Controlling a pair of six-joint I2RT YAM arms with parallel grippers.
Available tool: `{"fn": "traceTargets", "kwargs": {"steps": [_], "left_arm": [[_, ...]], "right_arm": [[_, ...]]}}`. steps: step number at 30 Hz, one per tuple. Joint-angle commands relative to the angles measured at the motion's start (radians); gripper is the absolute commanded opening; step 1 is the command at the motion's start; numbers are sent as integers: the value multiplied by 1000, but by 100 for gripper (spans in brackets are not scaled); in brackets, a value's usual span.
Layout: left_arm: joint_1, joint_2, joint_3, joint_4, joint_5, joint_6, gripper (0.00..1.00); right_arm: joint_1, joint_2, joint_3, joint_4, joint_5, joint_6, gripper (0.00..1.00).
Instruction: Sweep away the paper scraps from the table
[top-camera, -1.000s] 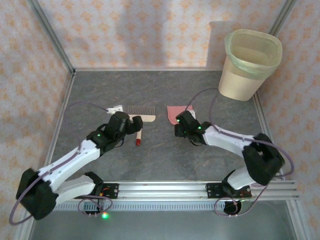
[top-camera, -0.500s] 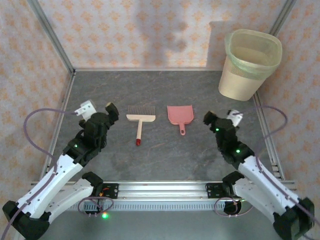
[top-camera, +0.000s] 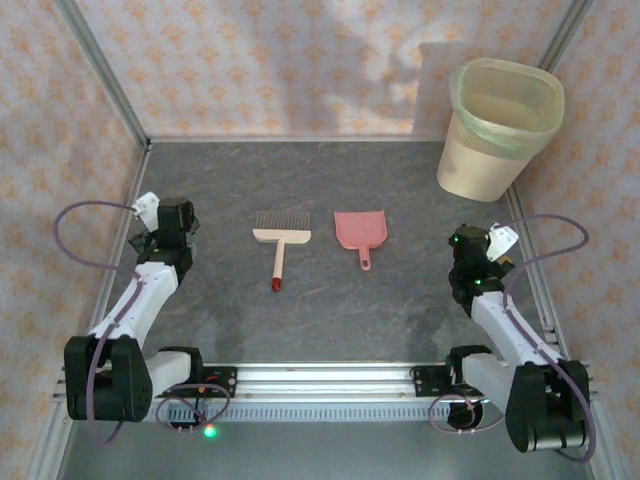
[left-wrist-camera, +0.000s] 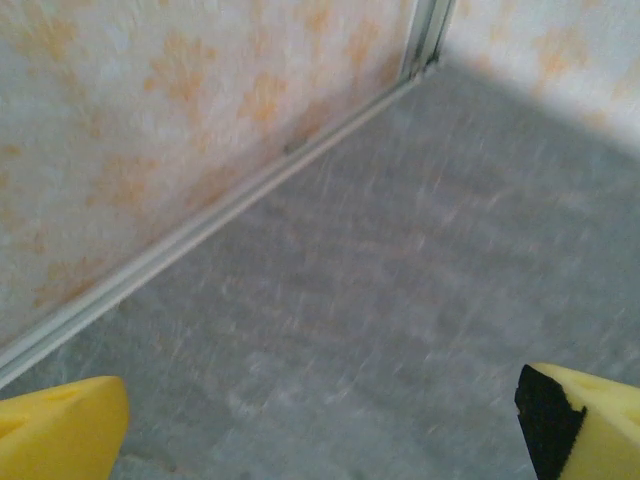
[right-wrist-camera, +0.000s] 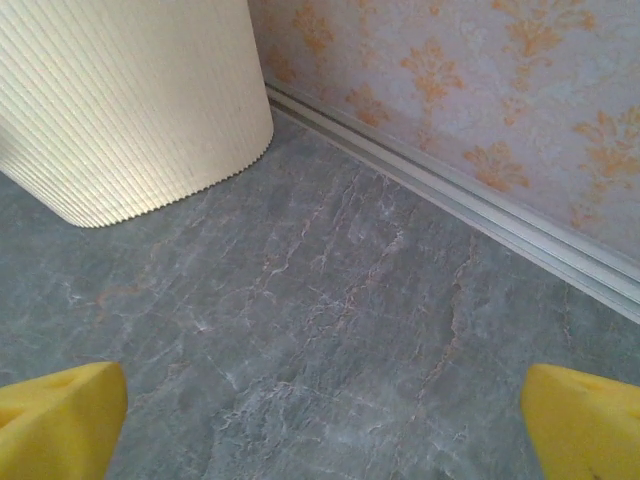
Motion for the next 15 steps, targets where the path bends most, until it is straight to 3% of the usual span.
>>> {"fn": "traceTargets", "kwargs": {"steps": [1, 5, 8, 13, 15], "left_arm": [[1, 24, -33, 141, -28, 97, 100], [0, 65, -124, 329, 95, 173, 100], [-4, 117, -143, 388, 122, 186, 100], [-20, 154, -214, 576, 122, 201, 100], [-68, 190, -232, 652, 75, 249, 100]], "right_arm": [[-4, 61, -60, 302, -6, -156, 99], [-6, 206, -63, 438, -103, -267, 99], [-24, 254, -19, 408, -163, -284, 99], [-63, 270, -93, 627, -270, -302, 99], [-66, 304, -107, 707, -294, -310, 99]]}}
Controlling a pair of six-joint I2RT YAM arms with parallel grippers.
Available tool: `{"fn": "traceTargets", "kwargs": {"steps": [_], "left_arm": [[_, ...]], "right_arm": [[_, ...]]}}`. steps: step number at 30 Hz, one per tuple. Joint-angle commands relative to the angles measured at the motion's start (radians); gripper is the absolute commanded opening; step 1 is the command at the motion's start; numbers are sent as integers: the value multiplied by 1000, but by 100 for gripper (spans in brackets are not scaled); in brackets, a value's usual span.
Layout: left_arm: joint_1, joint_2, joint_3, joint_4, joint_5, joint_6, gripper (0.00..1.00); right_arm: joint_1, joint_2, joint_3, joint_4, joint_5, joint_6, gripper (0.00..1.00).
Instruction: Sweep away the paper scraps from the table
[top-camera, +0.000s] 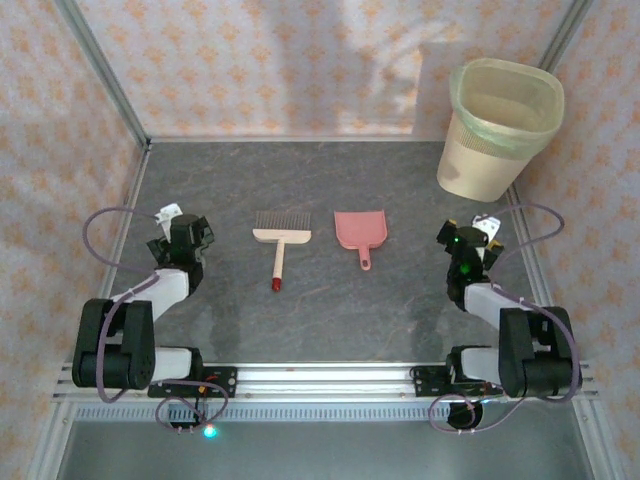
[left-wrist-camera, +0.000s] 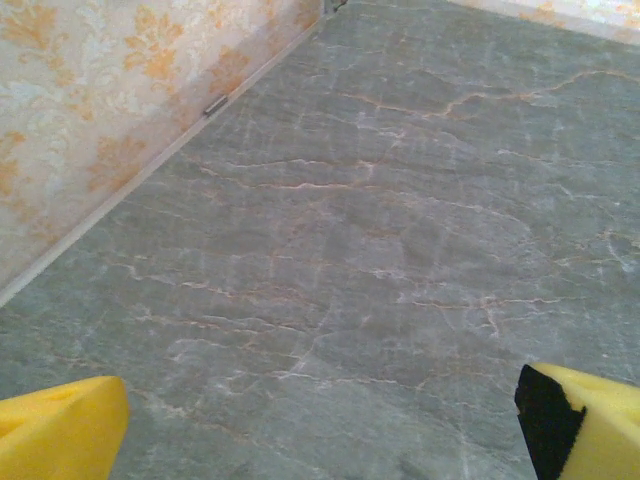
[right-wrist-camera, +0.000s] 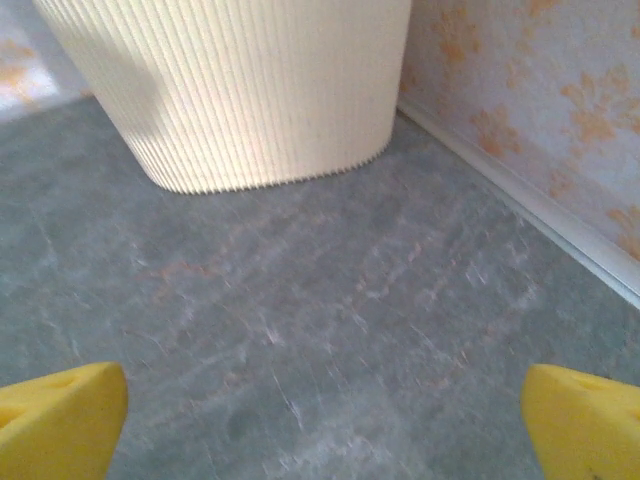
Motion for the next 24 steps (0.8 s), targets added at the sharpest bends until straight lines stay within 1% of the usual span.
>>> {"fn": "traceTargets", "kwargs": {"steps": [1, 3, 4, 6, 7, 8, 9, 11, 12, 14, 17, 24], "left_arm": [[-72, 49, -41, 246, -49, 97, 100], [-117, 102, -63, 355, -76, 156, 100], [-123, 104, -51, 331, -52, 166, 100], [-127, 136, -78, 402, 23, 204, 100], [-140, 167, -103, 484, 9, 218, 100], [-163, 184, -120, 549, -29, 241, 100], [-171, 166, -104, 482, -30, 237, 100], [-153, 180, -80, 463, -24, 225, 100], [-130, 172, -67, 418, 15, 205, 100], [-105, 170, -58, 397, 59, 191, 100], [-103, 173, -62, 409, 61, 193, 100], [-105, 171, -63, 411, 60, 195, 100]], "right_arm": [[-8, 59, -33, 220, -79, -35, 99], [-9, 149, -61, 364, -122, -39, 99], [-9, 186, -68, 412, -144, -48, 99], [-9, 244, -69, 469, -217, -76, 99], [-9, 261, -74, 501, -237, -85, 99], [-8, 252, -85, 507, -244, -91, 99], [-5, 233, -88, 482, -232, -92, 99], [-3, 250, -68, 468, -217, -91, 99], [-1, 254, -40, 420, -212, -92, 99], [0, 259, 56, 237, -147, -64, 99], [12, 270, 57, 262, -129, -75, 99], [26, 264, 56, 253, -113, -88, 99]]}}
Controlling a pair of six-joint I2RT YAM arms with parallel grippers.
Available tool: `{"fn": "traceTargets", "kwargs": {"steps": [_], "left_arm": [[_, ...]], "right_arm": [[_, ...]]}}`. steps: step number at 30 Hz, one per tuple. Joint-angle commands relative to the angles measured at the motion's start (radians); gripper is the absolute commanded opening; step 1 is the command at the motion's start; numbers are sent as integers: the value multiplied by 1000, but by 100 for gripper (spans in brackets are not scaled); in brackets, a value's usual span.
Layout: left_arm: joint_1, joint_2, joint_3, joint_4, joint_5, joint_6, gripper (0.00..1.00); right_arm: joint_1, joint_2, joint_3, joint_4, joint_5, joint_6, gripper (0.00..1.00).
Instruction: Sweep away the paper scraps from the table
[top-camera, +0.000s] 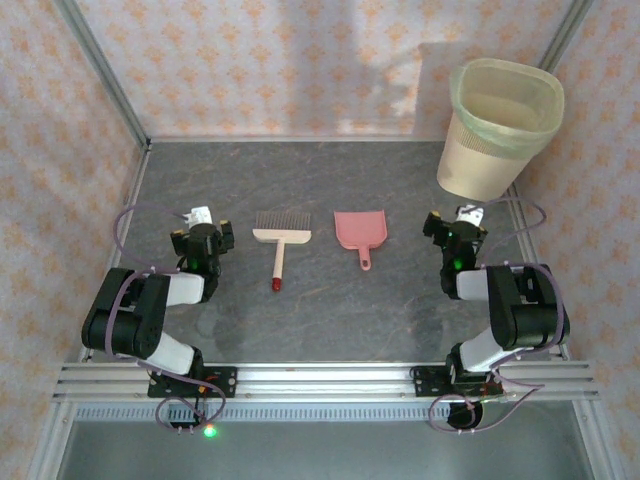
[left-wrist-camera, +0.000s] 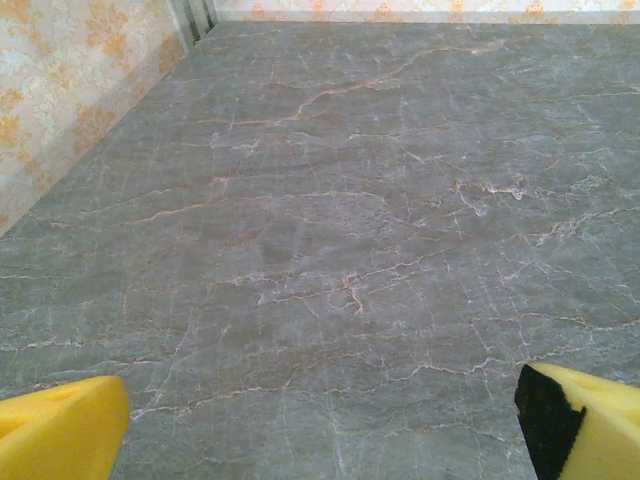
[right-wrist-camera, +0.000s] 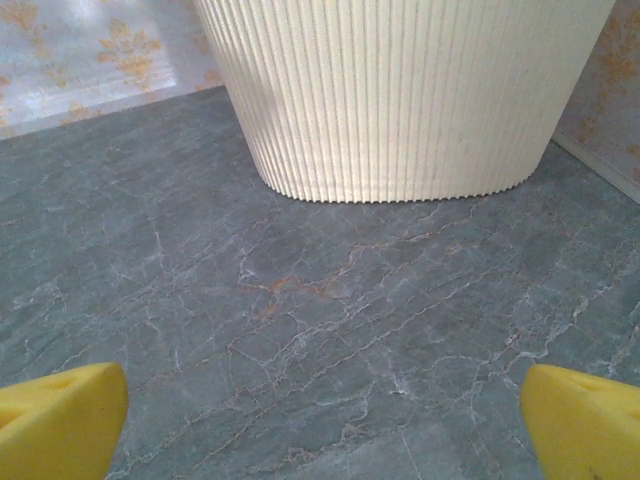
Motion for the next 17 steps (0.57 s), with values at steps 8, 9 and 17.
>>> {"fn": "traceTargets", "kwargs": {"steps": [8, 9, 17], "left_arm": [[1, -4, 20, 33, 6, 6, 100], [3, -4, 21, 33, 7, 5, 100], [4, -4, 19, 36, 9, 7, 100]], "right_arm": [[30, 7, 2, -5, 70, -36, 99], [29, 6, 2, -5, 70, -38, 99], [33, 7, 1, -2, 74, -38, 99]]}}
